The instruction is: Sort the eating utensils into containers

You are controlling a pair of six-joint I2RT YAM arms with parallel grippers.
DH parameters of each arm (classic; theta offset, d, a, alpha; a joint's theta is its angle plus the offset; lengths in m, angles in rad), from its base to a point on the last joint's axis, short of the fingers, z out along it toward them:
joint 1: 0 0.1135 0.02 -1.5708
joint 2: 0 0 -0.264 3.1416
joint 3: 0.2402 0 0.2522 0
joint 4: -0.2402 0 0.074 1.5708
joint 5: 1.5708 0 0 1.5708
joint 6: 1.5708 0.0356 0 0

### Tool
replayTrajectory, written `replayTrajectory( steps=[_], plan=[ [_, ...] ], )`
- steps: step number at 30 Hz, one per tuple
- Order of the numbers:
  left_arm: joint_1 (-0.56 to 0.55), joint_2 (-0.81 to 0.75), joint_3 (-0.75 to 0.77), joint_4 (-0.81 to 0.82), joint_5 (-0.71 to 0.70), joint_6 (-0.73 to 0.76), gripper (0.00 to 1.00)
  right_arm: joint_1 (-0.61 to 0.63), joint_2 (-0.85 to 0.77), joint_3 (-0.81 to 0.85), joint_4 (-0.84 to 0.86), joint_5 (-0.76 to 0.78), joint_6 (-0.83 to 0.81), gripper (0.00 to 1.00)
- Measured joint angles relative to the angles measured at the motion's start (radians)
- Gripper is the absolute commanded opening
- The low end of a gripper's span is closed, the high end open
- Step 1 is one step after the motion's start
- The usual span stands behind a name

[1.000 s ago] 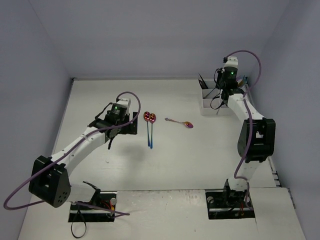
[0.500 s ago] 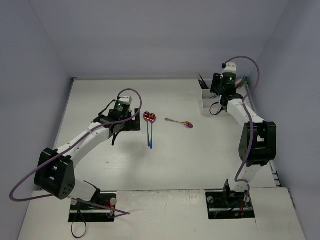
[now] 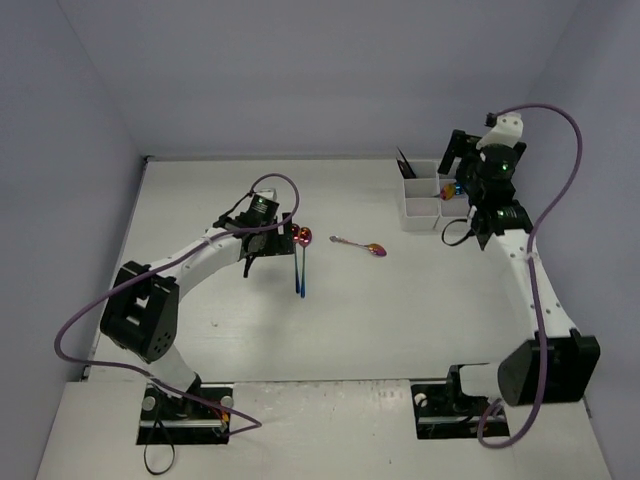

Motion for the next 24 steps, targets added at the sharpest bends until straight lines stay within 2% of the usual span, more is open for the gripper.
replayTrajectory(
  steps=[5, 9, 13, 20, 24],
  plan=[
    [-0.022, 0.114, 0.082, 0.004, -0.017, -0.01, 0.68, -0.001, -0.191, -0.092, -0.074, -0.01, 0.065, 0.91],
    [-0.043, 0.194, 0.127, -0.003, -0.035, -0.016, 0.58, -0.001, -0.283, -0.147, -0.109, -0.041, 0.108, 0.91],
    [-0.068, 0.264, 0.175, -0.011, -0.065, -0.028, 0.5, -0.001, -0.353, -0.215, -0.165, -0.071, 0.135, 0.91],
    [-0.088, 0.333, 0.231, -0.02, -0.101, -0.044, 0.44, -0.001, -0.444, -0.276, -0.249, -0.098, 0.153, 0.92],
    [-0.09, 0.363, 0.254, -0.029, -0.12, -0.056, 0.34, -0.001, -0.475, -0.289, -0.278, -0.105, 0.153, 0.92]
  ],
)
